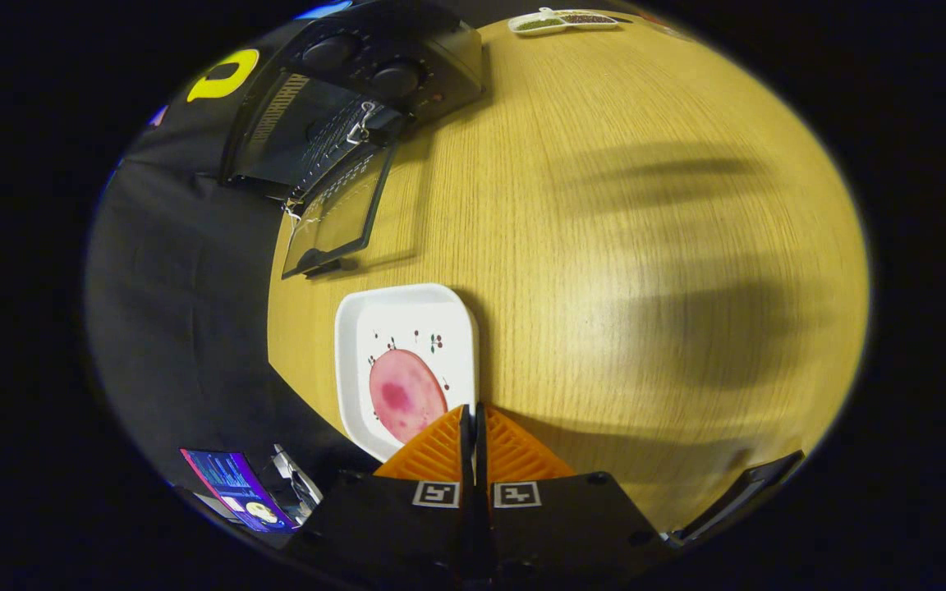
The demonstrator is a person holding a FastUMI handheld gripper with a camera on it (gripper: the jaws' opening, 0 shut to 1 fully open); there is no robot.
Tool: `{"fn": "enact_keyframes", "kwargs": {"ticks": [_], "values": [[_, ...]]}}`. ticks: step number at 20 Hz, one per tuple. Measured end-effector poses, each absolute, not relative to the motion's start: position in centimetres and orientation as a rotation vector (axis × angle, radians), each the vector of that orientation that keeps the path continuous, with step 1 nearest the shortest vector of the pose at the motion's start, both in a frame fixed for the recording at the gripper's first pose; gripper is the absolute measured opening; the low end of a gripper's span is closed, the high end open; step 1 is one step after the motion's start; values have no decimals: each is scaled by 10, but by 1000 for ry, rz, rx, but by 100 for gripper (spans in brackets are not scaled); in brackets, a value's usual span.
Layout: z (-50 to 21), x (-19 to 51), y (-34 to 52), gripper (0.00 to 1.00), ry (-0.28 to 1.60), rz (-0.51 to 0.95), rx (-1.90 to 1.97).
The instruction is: Open the toaster oven, put the food inside, and close the toaster oven door.
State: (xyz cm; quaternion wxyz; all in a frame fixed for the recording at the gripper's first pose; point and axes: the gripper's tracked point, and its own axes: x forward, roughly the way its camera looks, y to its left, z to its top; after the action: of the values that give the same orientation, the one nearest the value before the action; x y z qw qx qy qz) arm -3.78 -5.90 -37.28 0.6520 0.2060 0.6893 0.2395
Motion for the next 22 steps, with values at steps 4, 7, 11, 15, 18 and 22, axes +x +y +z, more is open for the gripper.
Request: {"fn": "enact_keyframes", "kwargs": {"ticks": [4, 7, 11, 15, 18, 22], "values": [[-361, -44, -49, 1, 1557, 580, 546], [-347, -48, -41, 1, 1540, 596, 597], [-323, -43, -26, 1, 1489, 568, 696], [-303, -28, -8, 1, 1398, 489, 782], [-293, -14, 12, 1, 1327, 400, 858], [-282, 2, 36, 1, 1229, 276, 946]]}}
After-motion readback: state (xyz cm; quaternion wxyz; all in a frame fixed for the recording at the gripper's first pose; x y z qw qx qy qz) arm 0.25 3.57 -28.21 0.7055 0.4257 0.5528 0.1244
